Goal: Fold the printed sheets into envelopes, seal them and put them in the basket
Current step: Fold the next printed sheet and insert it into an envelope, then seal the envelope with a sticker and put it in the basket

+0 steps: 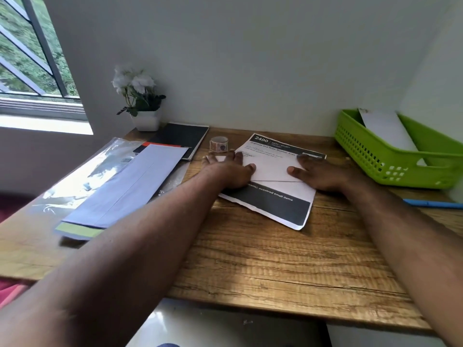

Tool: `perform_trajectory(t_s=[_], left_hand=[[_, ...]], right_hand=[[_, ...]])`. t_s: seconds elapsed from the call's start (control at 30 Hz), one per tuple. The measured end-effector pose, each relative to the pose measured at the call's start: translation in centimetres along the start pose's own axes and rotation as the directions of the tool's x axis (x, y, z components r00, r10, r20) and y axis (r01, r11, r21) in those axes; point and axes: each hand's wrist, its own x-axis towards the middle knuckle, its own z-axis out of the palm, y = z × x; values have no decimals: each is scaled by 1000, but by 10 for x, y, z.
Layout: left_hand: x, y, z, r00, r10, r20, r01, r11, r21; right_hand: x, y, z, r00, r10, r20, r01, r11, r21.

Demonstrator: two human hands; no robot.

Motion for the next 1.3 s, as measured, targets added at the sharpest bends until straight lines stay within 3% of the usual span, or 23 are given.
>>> perform_trajectory(t_s=[0.13, 0.27, 0.33, 0.4, 0.47, 0.67, 0.77, 0.83, 0.9, 0.97, 1.0, 1.17, 1.3], left_hand=[[0, -2, 1, 999, -7, -41, 6, 999, -36], [-7, -10, -3, 963, 28, -267, -79, 980, -180], [-7, -16, -11, 893, 38, -448, -151, 964, -220], [-4, -21, -20, 773, -16, -634, -193, 946, -259], [3, -29, -27, 702, -80, -707, -186, 939, -290], [28, -51, -21, 826, -149, -543, -21, 956, -293], [27, -48, -22, 793, -132, -595, -82, 944, -319], [20, -38, -26, 749, -91, -656, -207, 908, -363], [7, -23, -29, 711, -70, -700, -398, 780, -483], [-10, -8, -29, 777, -15, -630, -525, 537, -661], [-16, -2, -28, 818, 37, -574, -528, 446, -723], [-27, 11, -22, 900, 103, -423, -435, 267, -860], [-31, 15, -25, 967, 200, -159, -191, 153, -970]], right_hand=[[4, 4, 4, 997, 75, 13, -75, 997, -14], [-1, 1, 3, 997, 71, 4, -71, 997, -23], [-1, 1, 4, 998, 65, -10, -65, 997, -31], [1, 5, 5, 999, 53, -1, -53, 998, -35], [2, 9, 5, 999, 46, 14, -45, 999, -28], [-3, 0, 1, 998, 14, 55, -14, 1000, -4], [-1, 1, 0, 999, 9, 31, -9, 1000, -1], [-6, -2, -1, 994, -48, -93, 50, 999, 19], [-17, -11, -8, 922, -198, -334, 244, 964, 101], [-33, -27, -14, 822, -241, -516, 444, 839, 315], [-39, -32, -16, 806, -232, -544, 490, 777, 395], [-34, -43, -10, 759, -245, -603, 598, 629, 496], [-26, -37, -6, 731, -198, -653, 627, 573, 528]])
